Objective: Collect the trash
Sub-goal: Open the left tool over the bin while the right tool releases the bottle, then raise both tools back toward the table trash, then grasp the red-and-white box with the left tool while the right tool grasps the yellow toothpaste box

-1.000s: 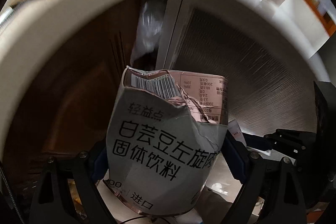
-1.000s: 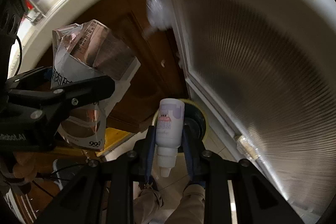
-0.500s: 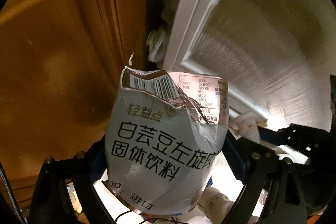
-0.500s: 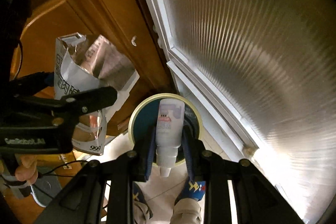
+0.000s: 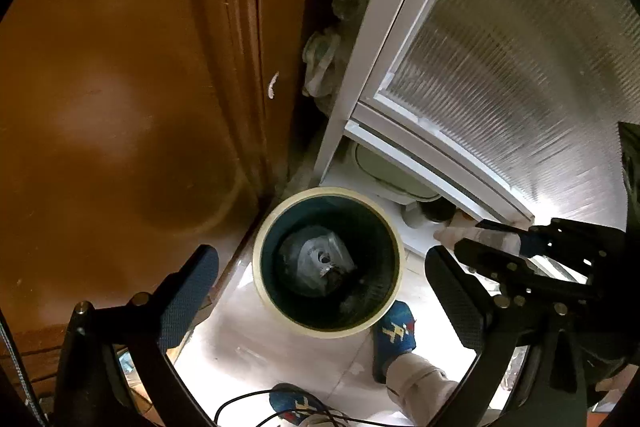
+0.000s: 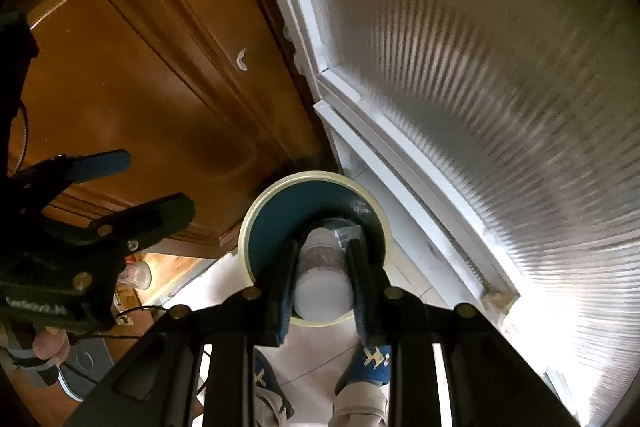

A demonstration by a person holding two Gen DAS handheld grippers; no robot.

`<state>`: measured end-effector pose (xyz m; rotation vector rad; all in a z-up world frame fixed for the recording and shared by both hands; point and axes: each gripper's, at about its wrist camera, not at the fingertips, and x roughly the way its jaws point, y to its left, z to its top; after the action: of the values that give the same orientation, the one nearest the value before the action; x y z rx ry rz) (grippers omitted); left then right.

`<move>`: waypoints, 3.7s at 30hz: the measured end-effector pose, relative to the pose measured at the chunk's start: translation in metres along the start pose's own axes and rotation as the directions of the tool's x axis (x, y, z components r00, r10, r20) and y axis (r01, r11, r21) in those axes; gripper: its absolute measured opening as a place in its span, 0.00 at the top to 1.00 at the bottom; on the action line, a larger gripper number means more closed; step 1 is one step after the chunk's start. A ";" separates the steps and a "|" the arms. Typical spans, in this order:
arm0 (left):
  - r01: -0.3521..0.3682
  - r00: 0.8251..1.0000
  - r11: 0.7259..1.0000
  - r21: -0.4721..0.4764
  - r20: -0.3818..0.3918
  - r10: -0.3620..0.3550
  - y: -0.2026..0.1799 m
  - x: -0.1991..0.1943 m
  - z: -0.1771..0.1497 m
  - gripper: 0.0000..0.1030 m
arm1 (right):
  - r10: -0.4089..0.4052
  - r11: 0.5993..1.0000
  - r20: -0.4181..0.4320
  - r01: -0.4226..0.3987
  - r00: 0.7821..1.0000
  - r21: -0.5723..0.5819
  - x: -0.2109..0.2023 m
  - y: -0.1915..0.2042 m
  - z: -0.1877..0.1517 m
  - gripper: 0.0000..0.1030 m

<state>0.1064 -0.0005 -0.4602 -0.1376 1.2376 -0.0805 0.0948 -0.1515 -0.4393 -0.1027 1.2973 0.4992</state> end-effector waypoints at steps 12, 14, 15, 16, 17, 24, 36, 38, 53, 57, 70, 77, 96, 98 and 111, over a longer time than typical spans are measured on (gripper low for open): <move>-0.060 0.998 0.998 -0.010 0.035 0.060 0.012 -0.039 -0.020 0.01 | 0.033 0.999 -0.001 -0.033 0.999 0.009 0.010 0.011 0.010 0.67; -0.070 0.997 0.997 -0.017 0.038 0.071 0.014 -0.043 -0.022 0.01 | 0.037 0.999 0.001 -0.037 0.999 0.006 0.010 0.013 0.011 0.67; -0.073 0.997 0.997 -0.022 0.039 0.074 0.014 -0.045 -0.023 0.01 | 0.038 0.999 0.002 -0.038 0.999 0.005 0.010 0.014 0.012 0.67; -0.076 0.996 0.997 -0.028 0.037 0.077 0.015 -0.046 -0.023 0.01 | 0.039 0.999 0.004 -0.039 0.999 0.003 0.008 0.015 0.012 0.66; -0.080 0.996 0.996 -0.036 0.037 0.081 0.016 -0.049 -0.024 0.01 | 0.038 0.999 0.008 -0.038 0.999 0.001 0.006 0.016 0.012 0.66; -0.081 0.995 0.994 -0.073 0.053 0.085 0.012 -0.084 -0.023 0.01 | 0.011 1.000 0.033 -0.011 0.999 0.007 -0.021 0.021 0.011 0.66; -0.044 0.986 0.999 -0.020 0.160 0.046 -0.028 -0.227 0.009 0.01 | 0.013 1.000 0.079 -0.013 0.997 -0.002 -0.149 0.043 0.025 0.66; -0.032 0.983 0.999 -0.005 0.183 0.032 -0.035 -0.253 0.017 0.01 | 0.021 1.000 0.102 -0.021 0.995 -0.007 -0.179 0.045 0.027 0.66; 0.036 0.927 0.989 0.141 0.365 -0.086 -0.114 -0.380 0.114 0.01 | -0.035 0.998 0.338 0.016 0.940 0.058 -0.335 -0.003 0.079 0.66; 0.025 0.922 0.982 0.186 0.376 -0.095 -0.140 -0.382 0.150 0.01 | -0.049 0.994 0.370 0.011 0.928 0.105 -0.350 -0.032 0.101 0.65; 0.114 0.945 0.981 0.158 0.286 -0.156 -0.167 -0.318 0.274 0.17 | -0.120 0.965 0.377 0.019 0.918 0.262 -0.356 -0.137 0.184 0.60; 0.162 0.965 0.975 0.151 0.182 -0.188 -0.174 -0.266 0.326 0.18 | -0.136 0.943 0.309 0.027 0.941 0.332 -0.321 -0.176 0.221 0.60; 0.103 0.993 0.970 0.219 0.026 -0.112 -0.191 -0.168 0.382 0.20 | -0.329 0.910 0.219 0.246 0.919 0.335 -0.285 -0.193 0.252 0.50; 0.103 0.994 0.969 0.224 0.015 -0.109 -0.189 -0.163 0.385 0.20 | -0.327 0.907 0.217 0.241 0.920 0.346 -0.287 -0.198 0.249 0.50; 0.132 0.991 0.969 0.210 -0.056 -0.123 -0.181 -0.131 0.393 0.20 | -0.206 0.904 0.231 0.095 0.951 0.417 -0.292 -0.218 0.231 0.45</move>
<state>0.4374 -0.1378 -0.1855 -0.0283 1.2538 -0.3285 0.3376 -0.3519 -0.1442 0.2021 1.0879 0.0980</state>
